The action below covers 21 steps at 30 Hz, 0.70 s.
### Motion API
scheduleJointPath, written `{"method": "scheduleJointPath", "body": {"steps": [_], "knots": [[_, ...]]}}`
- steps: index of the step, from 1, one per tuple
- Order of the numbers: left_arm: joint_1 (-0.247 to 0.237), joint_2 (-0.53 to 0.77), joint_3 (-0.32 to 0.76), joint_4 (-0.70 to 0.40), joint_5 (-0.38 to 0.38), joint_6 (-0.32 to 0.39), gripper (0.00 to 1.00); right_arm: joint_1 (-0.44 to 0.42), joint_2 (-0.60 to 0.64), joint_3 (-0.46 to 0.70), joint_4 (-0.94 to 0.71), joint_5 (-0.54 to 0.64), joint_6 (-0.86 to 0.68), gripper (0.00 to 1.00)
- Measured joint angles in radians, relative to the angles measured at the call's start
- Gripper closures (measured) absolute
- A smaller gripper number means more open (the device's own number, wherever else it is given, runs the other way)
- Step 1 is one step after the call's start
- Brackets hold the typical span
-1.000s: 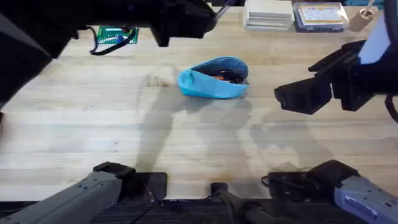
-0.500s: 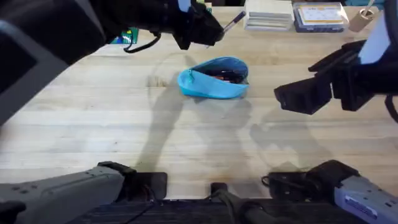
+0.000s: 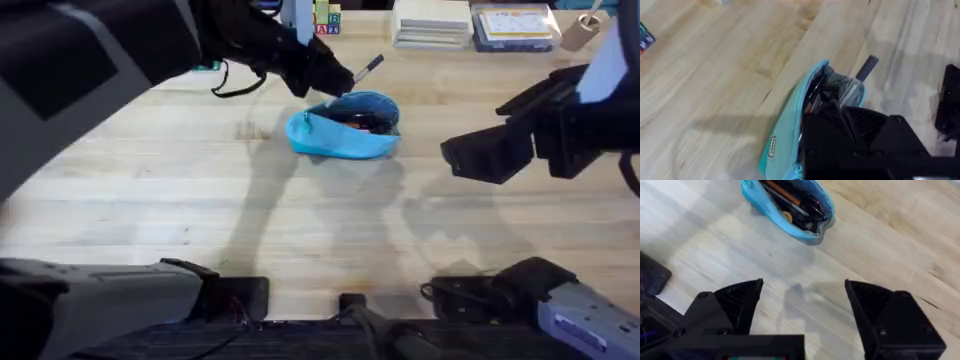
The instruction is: Unzip the bag, pick up the pens from the table one at a time and place them inside, then zip the bag closed.
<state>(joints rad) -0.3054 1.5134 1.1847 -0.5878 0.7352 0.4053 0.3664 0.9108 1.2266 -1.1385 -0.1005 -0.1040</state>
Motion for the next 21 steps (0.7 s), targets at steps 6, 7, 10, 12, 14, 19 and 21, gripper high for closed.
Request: {"method": "scheduleJointPath", "body": {"steps": [6,7,10,12,14,19,21], "knots": [[0.000,0.040,0.000,-0.011,-0.004,0.004,0.958,0.000,0.000,0.000,0.000,0.000,0.000,0.005],[0.000,0.050,0.000,-0.011,-0.009,0.007,0.958,0.000,0.000,0.000,0.000,0.000,0.000,0.005],[0.000,0.081,0.000,-0.011,-0.026,0.007,0.958,0.000,0.000,0.000,0.000,0.000,0.000,0.005],[0.000,0.103,0.000,-0.011,-0.031,0.007,0.958,0.000,0.000,0.000,0.000,0.000,0.000,0.004],[0.000,0.126,0.000,-0.011,-0.034,0.007,0.958,0.000,0.000,0.000,0.000,0.000,0.000,0.004],[0.000,0.167,0.000,-0.011,-0.046,0.007,0.958,0.000,0.000,0.000,0.000,0.000,0.000,0.005],[0.000,0.173,0.000,-0.011,-0.048,0.008,0.958,0.000,0.000,0.000,0.000,0.000,0.000,0.004]]}}
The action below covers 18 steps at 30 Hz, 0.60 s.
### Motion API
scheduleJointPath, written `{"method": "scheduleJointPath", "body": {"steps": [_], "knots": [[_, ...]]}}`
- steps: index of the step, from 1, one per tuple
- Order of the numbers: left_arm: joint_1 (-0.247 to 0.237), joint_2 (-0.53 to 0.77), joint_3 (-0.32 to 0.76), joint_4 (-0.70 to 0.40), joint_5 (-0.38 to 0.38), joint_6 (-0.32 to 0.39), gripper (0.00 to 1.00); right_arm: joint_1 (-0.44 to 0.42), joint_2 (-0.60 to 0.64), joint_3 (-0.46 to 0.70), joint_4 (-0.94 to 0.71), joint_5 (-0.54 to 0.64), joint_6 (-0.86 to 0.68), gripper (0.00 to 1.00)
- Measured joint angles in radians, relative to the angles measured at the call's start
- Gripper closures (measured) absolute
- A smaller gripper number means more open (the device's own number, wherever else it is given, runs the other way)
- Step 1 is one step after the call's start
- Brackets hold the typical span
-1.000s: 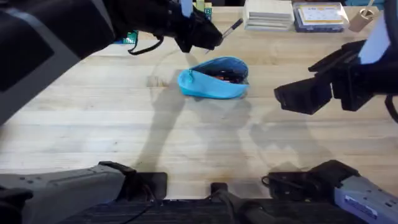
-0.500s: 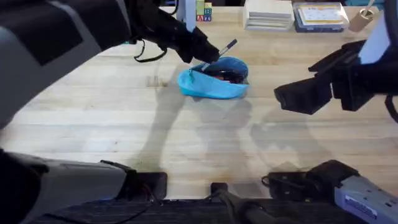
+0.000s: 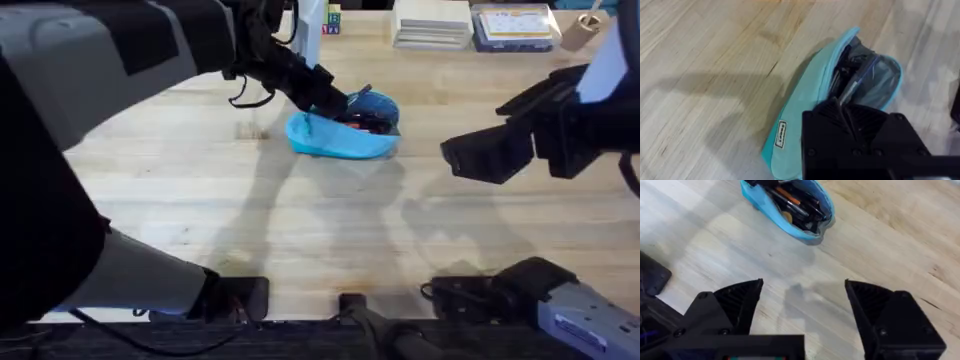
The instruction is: Unzip the bag, pick up the pens from the table one at a time and place them inside, then zip the bag closed.
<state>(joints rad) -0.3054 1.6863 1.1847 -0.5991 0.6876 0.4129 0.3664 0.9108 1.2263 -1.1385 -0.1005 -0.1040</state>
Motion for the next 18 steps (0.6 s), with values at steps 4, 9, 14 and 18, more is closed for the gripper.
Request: {"method": "scheduleJointPath", "body": {"steps": [4,9,14,18], "knots": [[0.000,0.002,0.000,0.000,0.000,0.000,0.958,0.000,0.000,0.000,0.000,0.000,0.000,0.004],[0.000,0.002,0.000,0.000,0.000,0.006,0.588,0.000,0.000,0.000,0.000,0.000,0.000,0.004],[-0.005,0.001,0.000,-0.005,0.011,0.007,0.015,0.000,0.000,0.000,0.000,0.000,0.000,0.005],[-0.006,0.001,0.000,-0.007,0.011,0.007,0.007,0.000,0.000,0.000,0.000,0.000,0.000,0.005]]}}
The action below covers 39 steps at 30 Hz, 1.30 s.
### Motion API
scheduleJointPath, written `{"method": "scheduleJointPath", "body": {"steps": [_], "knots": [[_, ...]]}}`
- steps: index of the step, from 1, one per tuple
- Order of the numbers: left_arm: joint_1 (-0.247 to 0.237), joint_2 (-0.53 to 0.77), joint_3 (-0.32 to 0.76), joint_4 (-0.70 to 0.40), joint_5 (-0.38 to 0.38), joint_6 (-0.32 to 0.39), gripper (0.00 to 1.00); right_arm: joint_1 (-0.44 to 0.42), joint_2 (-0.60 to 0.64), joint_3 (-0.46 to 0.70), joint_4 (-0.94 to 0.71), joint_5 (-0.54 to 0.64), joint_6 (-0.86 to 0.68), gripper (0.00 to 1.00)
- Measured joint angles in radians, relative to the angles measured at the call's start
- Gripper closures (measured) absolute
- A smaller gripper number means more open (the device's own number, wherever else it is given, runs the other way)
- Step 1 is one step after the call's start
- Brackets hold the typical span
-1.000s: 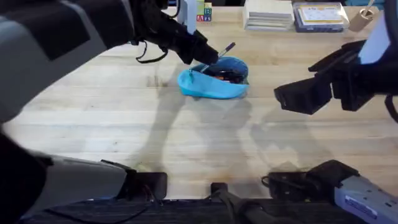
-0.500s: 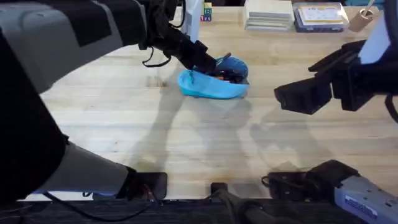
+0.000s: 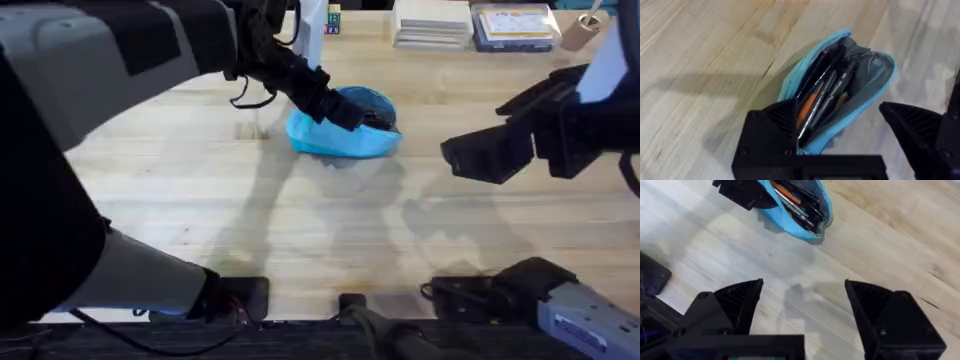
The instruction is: Unzip the bag, pick up the pens from the table one at a time and place them inside, then zip the bag closed.
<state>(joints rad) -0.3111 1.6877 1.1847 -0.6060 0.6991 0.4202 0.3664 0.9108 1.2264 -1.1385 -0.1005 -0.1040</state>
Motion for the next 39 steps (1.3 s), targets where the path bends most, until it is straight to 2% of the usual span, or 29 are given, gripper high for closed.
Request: {"method": "scheduleJointPath", "body": {"steps": [8,11,21,26,31,39], "knots": [[0.000,-0.003,0.000,0.012,-0.002,-0.001,0.006,0.000,0.000,0.000,0.000,0.000,0.000,0.004],[0.000,-0.030,0.000,0.023,-0.025,-0.006,0.006,0.000,0.000,0.000,0.000,0.000,0.000,0.004],[0.001,-0.301,0.004,0.020,-0.204,-0.016,0.006,0.000,0.000,0.000,0.000,0.000,0.000,0.004],[0.001,-0.411,0.008,-0.030,-0.250,-0.016,0.006,0.000,0.000,0.000,0.000,0.000,0.000,0.003],[0.001,-0.469,0.008,-0.104,-0.287,-0.016,0.006,0.000,0.000,0.000,0.000,0.000,0.000,0.003],[0.001,-0.481,0.008,-0.203,-0.414,-0.016,0.006,0.000,0.000,0.000,0.001,-0.004,0.000,0.004]]}}
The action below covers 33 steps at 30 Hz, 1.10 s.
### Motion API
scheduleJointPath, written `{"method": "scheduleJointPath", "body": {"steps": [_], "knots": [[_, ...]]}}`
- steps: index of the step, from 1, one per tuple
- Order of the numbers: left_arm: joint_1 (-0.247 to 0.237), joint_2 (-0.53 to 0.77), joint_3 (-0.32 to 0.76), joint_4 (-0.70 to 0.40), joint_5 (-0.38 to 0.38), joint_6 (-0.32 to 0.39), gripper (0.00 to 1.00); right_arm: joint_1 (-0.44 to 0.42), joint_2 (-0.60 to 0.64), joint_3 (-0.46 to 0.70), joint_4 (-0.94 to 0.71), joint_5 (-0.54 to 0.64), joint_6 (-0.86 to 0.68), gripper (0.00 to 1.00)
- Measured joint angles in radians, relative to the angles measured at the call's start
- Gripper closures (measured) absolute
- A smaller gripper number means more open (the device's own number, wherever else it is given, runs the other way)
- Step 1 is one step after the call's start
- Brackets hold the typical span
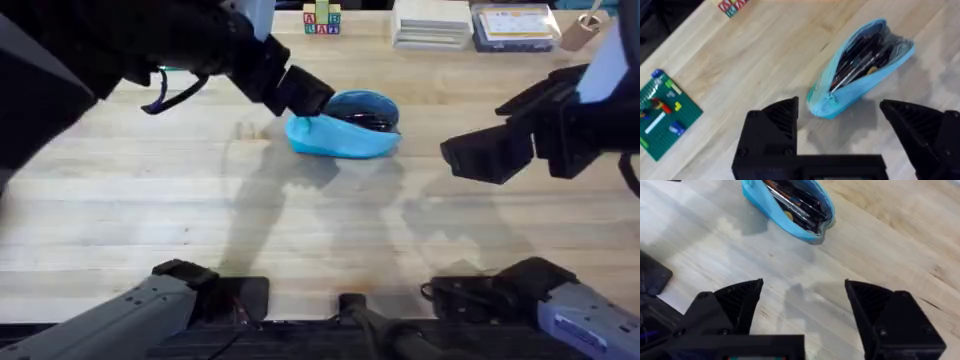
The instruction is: Unzip the bag, pick up the pens from the table one at a time and place them inside, then zip the bag closed.
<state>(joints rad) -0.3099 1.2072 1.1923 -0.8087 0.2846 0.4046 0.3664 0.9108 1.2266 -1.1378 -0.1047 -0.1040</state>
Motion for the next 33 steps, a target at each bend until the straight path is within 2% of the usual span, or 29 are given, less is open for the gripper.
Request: {"method": "scheduleJointPath", "body": {"steps": [9,13,17,24,28,33], "knots": [[0.003,0.000,0.000,-0.023,-0.037,0.000,0.008,0.000,0.001,0.000,0.000,0.000,0.000,0.005],[0.031,0.000,0.000,-0.023,-0.038,0.000,0.008,0.000,0.014,0.000,0.001,0.000,0.012,0.005],[0.097,0.000,0.000,-0.034,-0.011,0.005,0.007,0.000,0.035,0.000,0.001,0.000,0.069,0.004],[0.260,0.000,0.000,-0.093,0.072,0.062,0.007,0.031,0.040,0.000,0.038,0.000,0.184,0.004],[0.365,0.000,0.000,-0.124,0.128,0.119,0.007,0.082,0.054,0.000,0.070,0.024,0.283,0.005],[0.473,0.000,0.000,-0.148,0.179,0.192,0.007,0.182,0.100,0.000,0.100,0.127,0.420,0.004]]}}
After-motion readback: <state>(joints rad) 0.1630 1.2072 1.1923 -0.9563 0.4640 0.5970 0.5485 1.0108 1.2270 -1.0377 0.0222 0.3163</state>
